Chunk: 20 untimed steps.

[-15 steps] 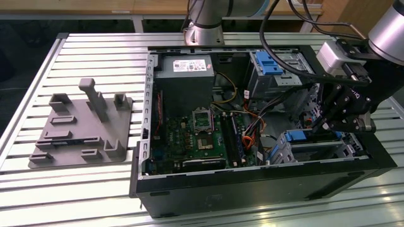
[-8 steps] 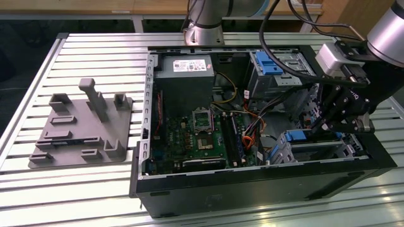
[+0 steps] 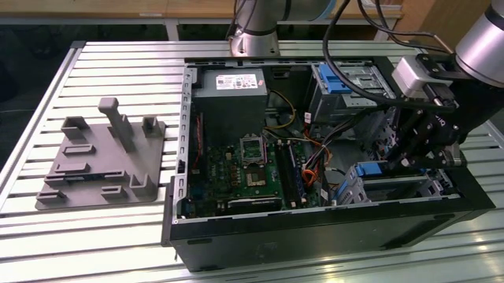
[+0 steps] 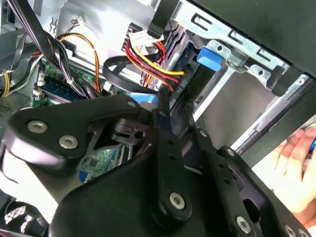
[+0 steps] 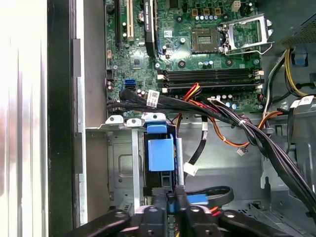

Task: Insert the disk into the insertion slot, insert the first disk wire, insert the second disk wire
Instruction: 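Insert the second disk wire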

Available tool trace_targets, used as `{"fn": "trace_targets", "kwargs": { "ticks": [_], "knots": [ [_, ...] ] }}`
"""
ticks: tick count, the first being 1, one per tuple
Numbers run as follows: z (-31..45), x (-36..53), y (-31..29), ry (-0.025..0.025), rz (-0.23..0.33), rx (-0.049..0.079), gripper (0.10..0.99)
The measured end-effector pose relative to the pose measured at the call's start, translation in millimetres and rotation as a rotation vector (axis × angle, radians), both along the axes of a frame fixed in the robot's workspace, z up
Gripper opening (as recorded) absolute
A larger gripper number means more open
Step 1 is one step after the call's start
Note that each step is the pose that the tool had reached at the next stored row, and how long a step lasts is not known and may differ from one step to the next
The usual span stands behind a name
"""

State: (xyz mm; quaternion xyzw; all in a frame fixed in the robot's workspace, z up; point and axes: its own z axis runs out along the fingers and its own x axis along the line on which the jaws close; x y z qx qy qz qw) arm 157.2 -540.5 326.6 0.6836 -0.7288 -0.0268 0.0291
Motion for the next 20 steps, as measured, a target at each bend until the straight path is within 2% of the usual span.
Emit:
{"fn": "trace_targets", "kwargs": {
  "ticks": [1,3,4,5,14,17,20],
  "knots": [
    [1.2,-0.3,0.0,0.0000,0.000,0.000,0.275],
    [5.9,-0.8,0.1,-0.0004,0.000,-0.002,0.275],
    [12.3,-1.2,0.8,-0.0014,0.000,-0.002,0.275],
    [22.0,-1.9,2.4,-0.0038,-0.001,-0.002,0.275],
    [59.9,-4.2,8.1,-0.0139,-0.008,-0.002,0.275],
    [65.6,-5.0,10.2,-0.0158,-0.010,-0.003,0.275],
    [65.7,-5.1,10.2,-0.0160,-0.010,-0.003,0.275]
  ]
}}
